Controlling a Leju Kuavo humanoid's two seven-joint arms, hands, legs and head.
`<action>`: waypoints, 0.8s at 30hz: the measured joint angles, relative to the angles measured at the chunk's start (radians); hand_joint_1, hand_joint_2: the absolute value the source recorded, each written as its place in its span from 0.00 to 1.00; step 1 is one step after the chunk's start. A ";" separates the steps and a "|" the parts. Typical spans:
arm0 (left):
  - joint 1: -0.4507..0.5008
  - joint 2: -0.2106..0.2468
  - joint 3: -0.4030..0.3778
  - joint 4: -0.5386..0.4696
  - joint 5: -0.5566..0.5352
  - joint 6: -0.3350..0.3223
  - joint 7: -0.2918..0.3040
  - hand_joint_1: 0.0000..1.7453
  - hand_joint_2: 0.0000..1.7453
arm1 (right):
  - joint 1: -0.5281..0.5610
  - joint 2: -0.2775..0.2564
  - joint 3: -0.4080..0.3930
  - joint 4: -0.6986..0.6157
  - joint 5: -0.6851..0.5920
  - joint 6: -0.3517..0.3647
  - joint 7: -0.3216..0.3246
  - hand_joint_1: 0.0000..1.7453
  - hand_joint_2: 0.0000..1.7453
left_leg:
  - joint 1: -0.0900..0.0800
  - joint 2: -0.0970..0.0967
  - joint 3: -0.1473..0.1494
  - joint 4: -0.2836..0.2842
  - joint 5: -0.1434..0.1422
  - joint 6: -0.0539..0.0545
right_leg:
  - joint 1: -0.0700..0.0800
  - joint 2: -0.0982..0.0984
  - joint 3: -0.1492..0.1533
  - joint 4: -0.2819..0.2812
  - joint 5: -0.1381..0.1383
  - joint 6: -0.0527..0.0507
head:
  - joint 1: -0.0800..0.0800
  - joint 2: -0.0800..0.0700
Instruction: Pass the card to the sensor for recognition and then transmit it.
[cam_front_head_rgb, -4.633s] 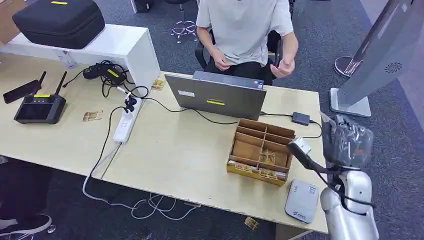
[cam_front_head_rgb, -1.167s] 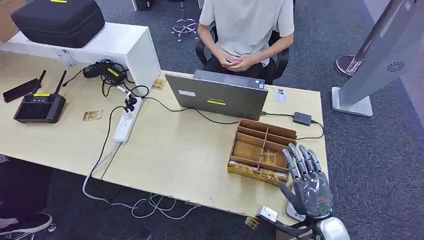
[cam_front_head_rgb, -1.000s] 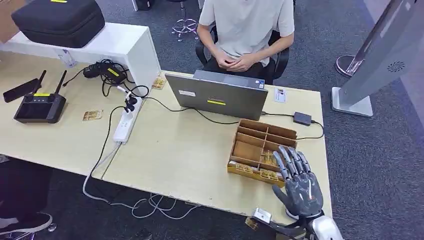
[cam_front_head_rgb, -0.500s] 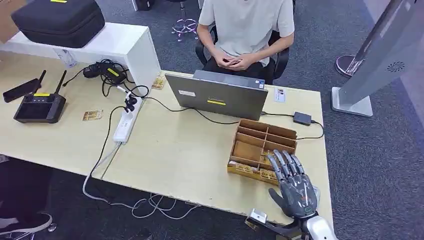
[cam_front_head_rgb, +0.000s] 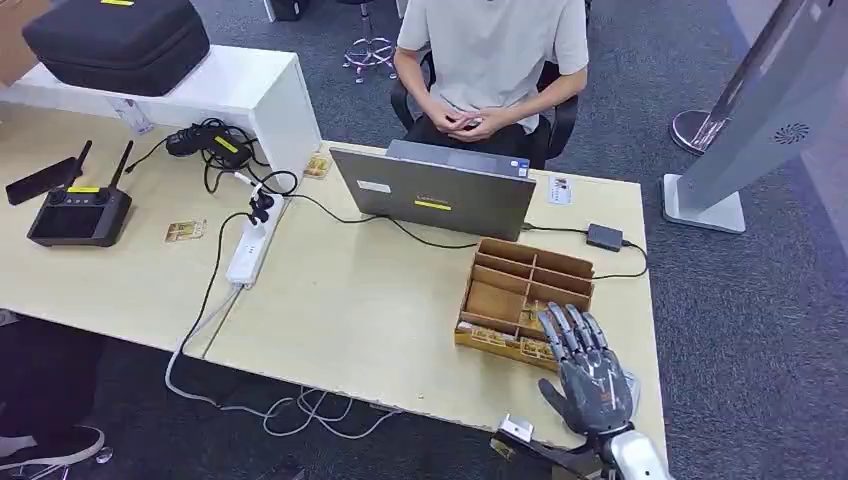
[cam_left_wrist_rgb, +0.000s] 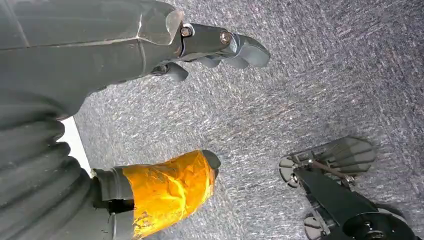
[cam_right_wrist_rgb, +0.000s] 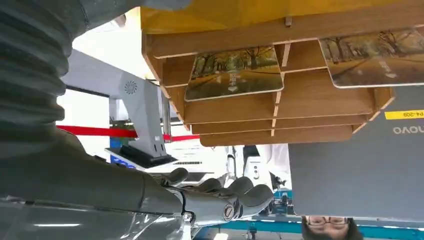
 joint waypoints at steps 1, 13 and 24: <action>0.000 0.000 0.000 0.000 -0.003 -0.002 0.000 0.00 1.00 | -0.010 0.000 -0.001 0.014 0.000 -0.001 0.004 0.00 1.00 | 0.000 0.000 0.000 0.000 0.000 0.000 | 0.000 0.000 0.000 0.000 0.000 0.000 | 0.000 0.000; 0.001 0.000 0.001 0.000 -0.013 -0.005 -0.002 0.00 1.00 | -0.047 0.000 -0.018 0.097 -0.003 -0.004 0.006 0.00 1.00 | 0.000 0.000 0.000 0.000 0.000 0.000 | 0.000 0.000 0.000 0.000 0.000 0.000 | 0.000 0.000; 0.001 0.001 0.001 0.000 -0.016 -0.005 -0.003 0.00 1.00 | -0.052 0.005 -0.018 0.121 0.001 -0.004 0.012 0.00 1.00 | 0.000 0.000 0.000 0.000 0.000 0.000 | 0.000 0.000 0.000 0.000 0.000 0.000 | 0.000 0.000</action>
